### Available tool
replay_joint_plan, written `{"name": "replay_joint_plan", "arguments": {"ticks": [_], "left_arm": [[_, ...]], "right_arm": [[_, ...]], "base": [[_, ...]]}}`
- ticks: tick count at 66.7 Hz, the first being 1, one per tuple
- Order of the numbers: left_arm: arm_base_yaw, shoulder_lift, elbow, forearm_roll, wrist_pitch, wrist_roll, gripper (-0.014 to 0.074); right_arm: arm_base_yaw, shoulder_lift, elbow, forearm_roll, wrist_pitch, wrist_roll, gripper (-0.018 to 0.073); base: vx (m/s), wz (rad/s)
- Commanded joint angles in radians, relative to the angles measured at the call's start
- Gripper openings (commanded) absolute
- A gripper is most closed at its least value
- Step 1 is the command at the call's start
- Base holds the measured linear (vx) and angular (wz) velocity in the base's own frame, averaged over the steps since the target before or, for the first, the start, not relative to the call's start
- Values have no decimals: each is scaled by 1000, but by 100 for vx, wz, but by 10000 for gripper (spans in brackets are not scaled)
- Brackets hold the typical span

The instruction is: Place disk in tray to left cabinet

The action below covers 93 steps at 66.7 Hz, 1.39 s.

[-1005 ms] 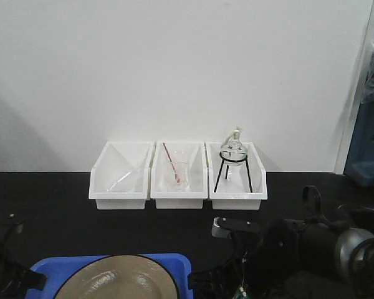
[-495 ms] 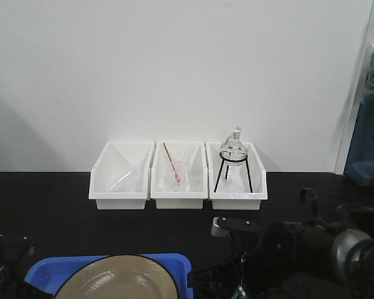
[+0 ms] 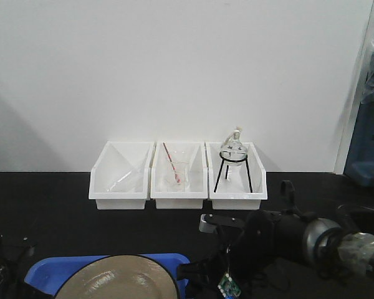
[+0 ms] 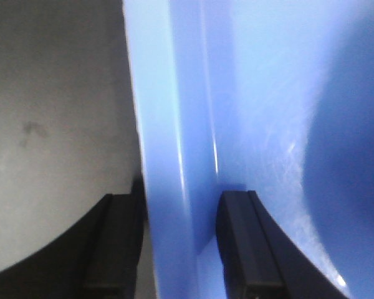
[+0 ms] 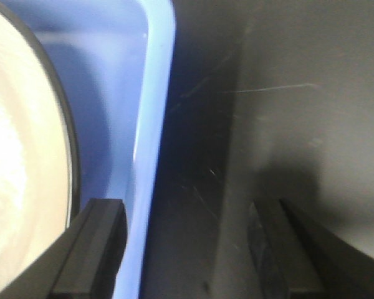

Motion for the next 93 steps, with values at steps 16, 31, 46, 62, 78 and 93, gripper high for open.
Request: {"name": "replay_joint_plan", "arguments": {"ticks": [16,31,46,62,78,93], "left_arm": [[0,-40,-27,5,10,1,416],[0,-40,-27,1,-8,1,416],[-2,-39,-27,-64,-7,1,414],[-5,-18,-27,-162,-30,73,405],[-5,36,-27,-328,-12,152,324],[-5,29,-27,-522,73,301,70]], "right_arm": [[0,50,-187,3,83,-14,477],[48,96,-216,0,107,-14,477],[87,109,-216,-5,88,4,466],[90,109,-216,9,115,50,333],[90,109,-216,45,126,50,161],[86,109,-217,80,144,65,-15]], "base": [[0,0],[0,0],[0,0],[0,0],[0,0],[0,0]]}}
